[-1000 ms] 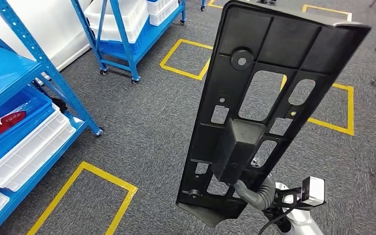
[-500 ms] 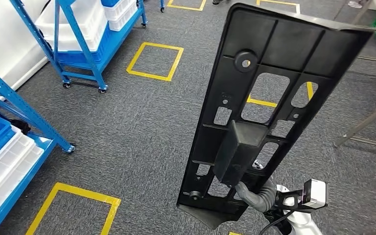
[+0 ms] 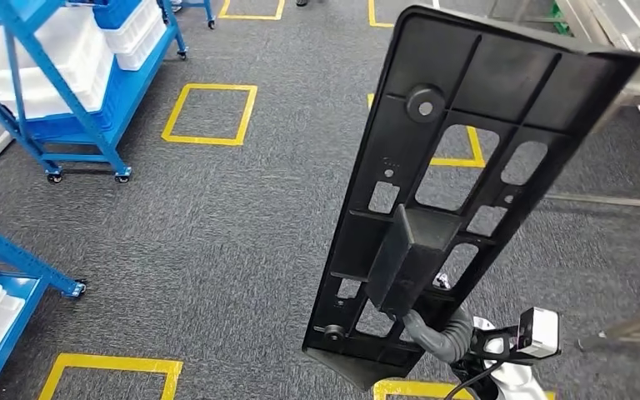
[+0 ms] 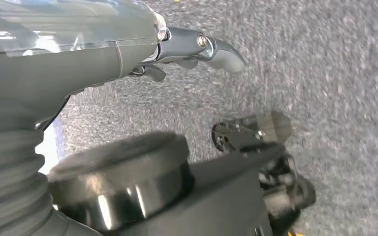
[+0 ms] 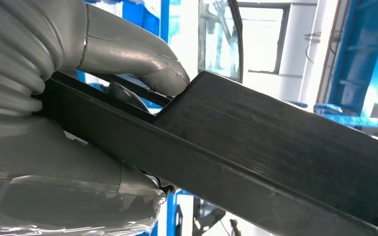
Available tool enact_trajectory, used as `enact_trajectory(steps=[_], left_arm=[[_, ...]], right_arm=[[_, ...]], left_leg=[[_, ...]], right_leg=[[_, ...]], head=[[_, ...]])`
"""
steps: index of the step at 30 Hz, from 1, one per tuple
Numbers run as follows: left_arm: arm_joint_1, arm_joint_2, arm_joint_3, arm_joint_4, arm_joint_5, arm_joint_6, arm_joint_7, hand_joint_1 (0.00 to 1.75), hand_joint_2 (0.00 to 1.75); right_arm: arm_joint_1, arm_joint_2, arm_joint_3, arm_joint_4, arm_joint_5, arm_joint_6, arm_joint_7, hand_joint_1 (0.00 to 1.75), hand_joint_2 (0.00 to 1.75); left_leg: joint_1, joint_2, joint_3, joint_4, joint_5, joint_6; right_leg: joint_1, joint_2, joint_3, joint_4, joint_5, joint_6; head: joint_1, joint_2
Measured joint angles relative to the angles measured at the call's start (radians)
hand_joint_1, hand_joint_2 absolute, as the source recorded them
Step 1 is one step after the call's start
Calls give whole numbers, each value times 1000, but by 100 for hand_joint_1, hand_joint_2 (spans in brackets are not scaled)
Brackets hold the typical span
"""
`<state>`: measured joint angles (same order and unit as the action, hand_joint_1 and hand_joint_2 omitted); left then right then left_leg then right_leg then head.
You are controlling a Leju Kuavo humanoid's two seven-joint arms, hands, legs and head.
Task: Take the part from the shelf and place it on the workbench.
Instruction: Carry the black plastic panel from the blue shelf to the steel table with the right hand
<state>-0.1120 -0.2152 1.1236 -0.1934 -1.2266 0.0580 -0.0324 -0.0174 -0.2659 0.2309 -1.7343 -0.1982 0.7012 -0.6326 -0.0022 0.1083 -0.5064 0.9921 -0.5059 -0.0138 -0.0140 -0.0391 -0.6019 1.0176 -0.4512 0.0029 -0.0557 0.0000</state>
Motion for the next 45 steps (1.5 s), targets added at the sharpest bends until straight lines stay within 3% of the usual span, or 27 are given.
enact_trajectory(steps=[2,3,5,6,7,9,11,13,15,17,19,21,22,23,24,26,28,30,32,34,36,37,38,39,41,43,45], left_arm=[[-1,0,0,0,0,0,0,0,175],[-1,-1,0,0,1,0,0,0,175],[4,-1,0,0,1,0,0,0,175],[5,-1,0,0,1,0,1,0,175],[5,-1,0,0,1,0,2,0,175],[4,-1,1,0,-1,0,3,0,175],[3,-1,1,0,-4,0,4,0,175],[3,-2,0,0,-7,1,6,0,175],[1,-4,-1,0,-9,1,8,0,175],[-1,-5,-2,0,-10,1,9,0,175],[0,-6,-2,0,-11,1,10,0,175],[2,-6,-2,0,-12,0,12,0,175],[2,-6,-2,0,-12,0,12,0,175],[1,-6,-2,0,-12,0,12,0,175],[0,-7,-2,0,-12,0,12,0,175],[-1,-7,-2,0,-12,0,12,0,175],[-1,-8,-2,0,-13,0,12,0,175],[-3,-9,-3,0,-14,-1,12,0,175],[-6,-9,-3,0,-16,-1,12,0,175],[-6,-10,-4,0,-20,-1,13,0,175],[-2,-10,-4,0,-23,-2,14,0,175],[-2,-10,-4,0,-24,-2,15,0,175],[-2,-10,-4,0,-25,-2,17,0,175],[-2,-9,-4,0,-26,-2,17,0,175],[-3,-9,-4,0,-27,-2,20,0,175],[-3,-9,-4,0,-25,-2,21,0,175],[-4,-10,-4,0,-20,0,21,0,175]], right_arm=[[-2,0,-2,-3,0,0,0,175,175],[-2,0,-2,-4,0,0,0,175,175],[-2,-1,-2,-5,0,0,0,175,175],[-1,-2,-2,-5,0,0,1,175,175],[0,-2,-2,-5,0,0,1,175,175],[0,-2,-2,-5,0,0,1,175,175],[0,-2,-3,-6,0,-1,1,175,175],[2,-2,-5,-8,0,-2,1,175,175],[9,1,-9,-11,0,-2,2,175,175],[15,6,-14,-15,0,-3,2,175,175],[18,10,-17,-19,0,-4,3,175,175],[22,12,-19,-19,0,-5,3,175,175],[25,13,-20,-19,0,-5,3,175,175],[27,14,-20,-19,0,-5,4,175,175],[28,14,-21,-20,0,-5,4,175,175],[27,14,-23,-24,0,-5,4,175,175],[27,14,-25,-29,0,-5,4,175,175],[30,14,-29,-33,0,-5,4,175,175],[33,14,-33,-39,0,-5,4,175,175],[35,14,-35,-46,0,-7,4,175,175],[40,13,-35,-47,1,-9,4,175,175],[43,13,-35,-48,1,-9,5,175,175],[46,13,-36,-48,1,-9,5,175,175],[48,13,-36,-50,1,-9,5,175,175],[49,13,-36,-53,1,-9,5,175,175],[50,13,-37,-55,1,-6,5,175,175],[52,16,-39,-56,1,-2,6,175,175]], left_leg=[[5,-43,-20,53,-38,-8],[7,-73,-46,111,-71,-10],[8,-97,-115,254,-131,-11],[8,-100,-140,297,-139,-10],[8,-102,-147,304,-126,-9],[8,-116,-108,202,-52,-3],[12,-161,-55,72,6,3],[12,-185,-37,24,15,10],[11,-163,-35,16,20,22],[12,-138,-31,3,29,37],[8,-112,-31,-3,32,45],[3,-84,-31,-3,30,47],[2,-70,-31,-2,29,48],[1,-57,-30,-2,28,47],[0,-46,-27,-2,26,46],[-4,-26,-21,-2,20,40],[-8,-8,-17,-1,15,31],[-8,7,-13,-1,9,21],[-5,-23,-21,30,-16,11],[-1,-78,-69,143,-77,3],[2,-98,-132,273,-126,0],[2,-100,-148,297,-124,-1],[3,-102,-144,281,-100,-1],[5,-108,-124,228,-62,0],[11,-151,-68,91,5,4],[14,-184,-41,26,20,10],[12,-171,-38,19,21,21]], right_leg=[[-5,21,3,-7,4,-12],[-5,32,4,-9,5,-16],[-3,56,3,-8,5,-20],[-1,69,4,-8,5,-21],[0,83,4,-7,5,-21],[1,110,7,-4,4,-19],[2,136,4,3,2,-11],[0,158,-5,7,5,2],[-5,172,-11,3,10,16],[-2,132,-30,38,-14,24],[0,70,-83,150,-75,29],[-2,48,-135,263,-117,34],[-2,44,-139,275,-113,34],[-2,40,-121,246,-92,34],[-1,29,-85,183,-61,31],[7,-13,-9,45,-17,20],[17,-31,18,-9,-10,6],[17,-7,16,-12,-7,-4],[10,14,20,-20,-2,-14],[7,35,23,-24,1,-21],[8,61,23,-22,1,-24],[9,74,23,-21,0,-24],[8,88,24,-19,0,-23],[8,103,25,-17,-1,-21],[7,130,23,-9,-5,-14],[6,153,15,-4,-4,-3],[3,172,7,-5,1,11]], head=[[0,0],[0,0],[0,0],[0,0],[0,0],[0,0],[0,0],[0,0],[0,0],[0,0],[0,0],[0,0],[0,0],[0,0],[0,0],[0,0],[0,0],[0,0],[0,0],[0,0],[0,0],[0,0],[0,0],[0,0],[0,0],[0,0],[0,0]])
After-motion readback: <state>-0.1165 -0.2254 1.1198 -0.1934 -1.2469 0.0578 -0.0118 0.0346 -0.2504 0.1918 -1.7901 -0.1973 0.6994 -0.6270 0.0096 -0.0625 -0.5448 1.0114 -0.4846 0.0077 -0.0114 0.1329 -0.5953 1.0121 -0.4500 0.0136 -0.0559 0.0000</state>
